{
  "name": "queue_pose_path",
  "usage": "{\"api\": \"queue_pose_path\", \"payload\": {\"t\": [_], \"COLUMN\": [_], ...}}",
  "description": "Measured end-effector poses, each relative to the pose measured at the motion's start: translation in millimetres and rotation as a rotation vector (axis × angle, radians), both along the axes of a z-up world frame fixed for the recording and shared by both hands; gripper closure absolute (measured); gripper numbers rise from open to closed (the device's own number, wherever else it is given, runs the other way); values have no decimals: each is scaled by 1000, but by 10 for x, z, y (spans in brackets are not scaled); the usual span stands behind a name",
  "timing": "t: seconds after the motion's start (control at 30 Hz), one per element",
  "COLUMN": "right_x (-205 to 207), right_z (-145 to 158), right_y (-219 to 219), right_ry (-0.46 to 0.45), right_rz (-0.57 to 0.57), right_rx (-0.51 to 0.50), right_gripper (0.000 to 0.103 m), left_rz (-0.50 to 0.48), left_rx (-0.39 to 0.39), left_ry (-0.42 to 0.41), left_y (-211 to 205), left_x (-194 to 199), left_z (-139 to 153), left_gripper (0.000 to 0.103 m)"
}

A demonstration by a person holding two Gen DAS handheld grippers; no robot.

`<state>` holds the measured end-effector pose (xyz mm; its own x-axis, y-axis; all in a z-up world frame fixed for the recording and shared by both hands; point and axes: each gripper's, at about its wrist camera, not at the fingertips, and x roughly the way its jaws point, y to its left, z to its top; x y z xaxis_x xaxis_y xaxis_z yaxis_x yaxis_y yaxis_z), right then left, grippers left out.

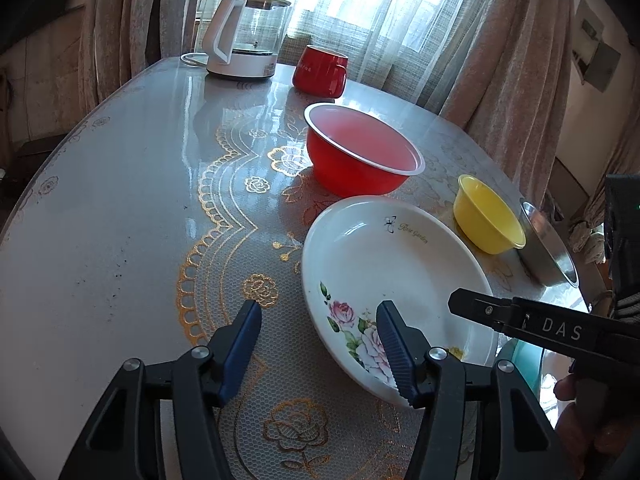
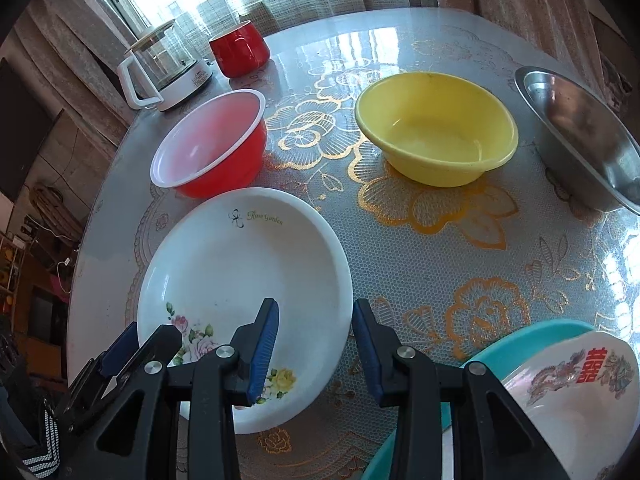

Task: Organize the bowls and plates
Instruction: 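Move the left tool to the rim of the rose-pattern white bowl, then grasp the rose-pattern bowl rim with the left tool and lift it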

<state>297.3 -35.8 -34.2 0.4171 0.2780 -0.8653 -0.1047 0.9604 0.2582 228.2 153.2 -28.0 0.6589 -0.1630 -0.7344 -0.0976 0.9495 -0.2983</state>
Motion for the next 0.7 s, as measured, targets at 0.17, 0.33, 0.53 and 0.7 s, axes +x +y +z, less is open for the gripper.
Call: {"api": "queue_pose_path", "payload": {"t": [0.17,0.33,0.53,0.7], "right_x": [42,19,-85,-99], "right_z": [-48,-60,-65,-84], "right_y": [21,38,95,76], "right_ry": [6,-3,12,12], "right_rz": [-13,-14,21,9], "right_rx": [9,-45,-44,-38], "right_gripper": [73,81,82,81], "left_rz": [-2,-5,-5,-5], "left_rx": [10,19,27,33], "left_ry": [1,2,2,2], "left_y": [-12,-19,-19,-19], "left_x": [3,6,3,8], "left_z": [0,-2,-6,-10], "left_gripper": [45,52,57,62]}}
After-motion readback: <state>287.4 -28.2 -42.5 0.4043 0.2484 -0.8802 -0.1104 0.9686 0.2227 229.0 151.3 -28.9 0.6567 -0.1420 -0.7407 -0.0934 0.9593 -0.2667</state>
